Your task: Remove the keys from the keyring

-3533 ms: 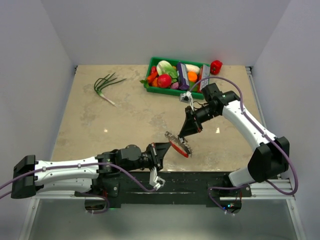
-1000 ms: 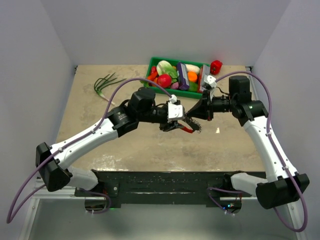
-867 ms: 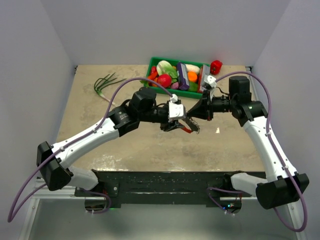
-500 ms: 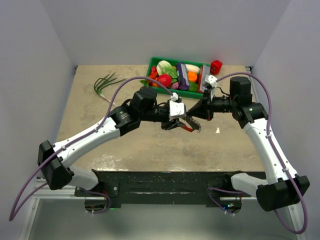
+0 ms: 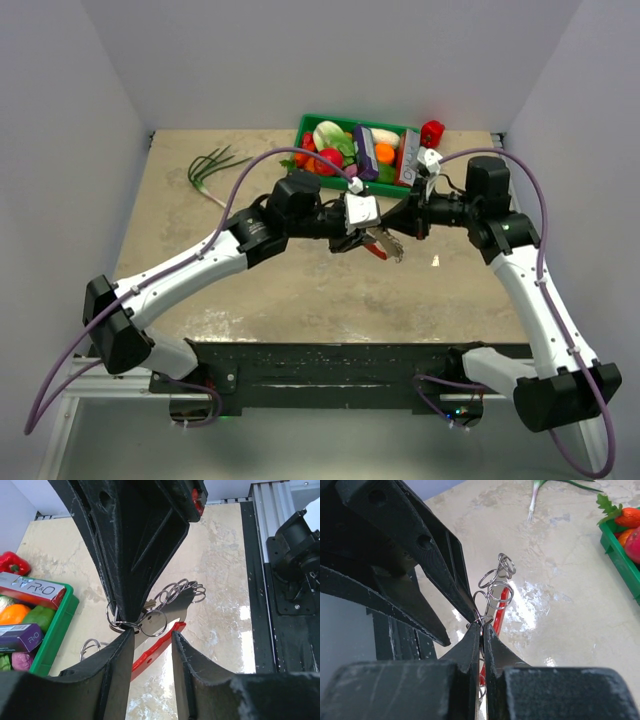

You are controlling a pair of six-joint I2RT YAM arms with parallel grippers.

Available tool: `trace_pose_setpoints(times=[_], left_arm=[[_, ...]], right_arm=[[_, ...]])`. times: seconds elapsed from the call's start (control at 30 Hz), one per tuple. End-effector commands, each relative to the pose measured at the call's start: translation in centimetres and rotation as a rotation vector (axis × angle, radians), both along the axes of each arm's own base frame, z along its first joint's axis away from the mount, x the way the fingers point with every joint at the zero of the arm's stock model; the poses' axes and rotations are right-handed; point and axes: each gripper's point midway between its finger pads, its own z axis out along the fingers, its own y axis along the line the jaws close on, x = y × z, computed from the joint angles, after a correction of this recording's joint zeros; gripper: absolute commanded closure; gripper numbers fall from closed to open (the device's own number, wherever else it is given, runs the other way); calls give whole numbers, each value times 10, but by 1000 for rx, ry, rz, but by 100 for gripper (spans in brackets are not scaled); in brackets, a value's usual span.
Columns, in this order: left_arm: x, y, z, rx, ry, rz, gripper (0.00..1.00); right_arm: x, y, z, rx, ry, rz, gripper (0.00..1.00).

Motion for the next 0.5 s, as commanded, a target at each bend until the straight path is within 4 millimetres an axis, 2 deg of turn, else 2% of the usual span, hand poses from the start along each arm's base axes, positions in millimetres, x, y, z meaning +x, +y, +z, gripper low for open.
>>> trace_pose_setpoints(times=[0.0, 0.17, 0.37, 0.43, 0.47], left_arm=[[17, -12, 29, -62, -62, 64, 63], [22, -19, 31, -57, -64, 80, 73], [28, -26, 33, -56, -65, 117, 75], [32, -27, 34, -54, -70, 144, 80], [32, -29, 32, -47, -70, 147, 85]], right_arm=[[-16, 6, 24, 59, -41, 52, 100], [-18, 5, 23, 59, -44, 46, 100], [-21, 4, 26, 68, -57, 32, 100], [-22, 3, 26, 68, -61, 28, 100], [-22, 3, 26, 67, -61, 23, 100]])
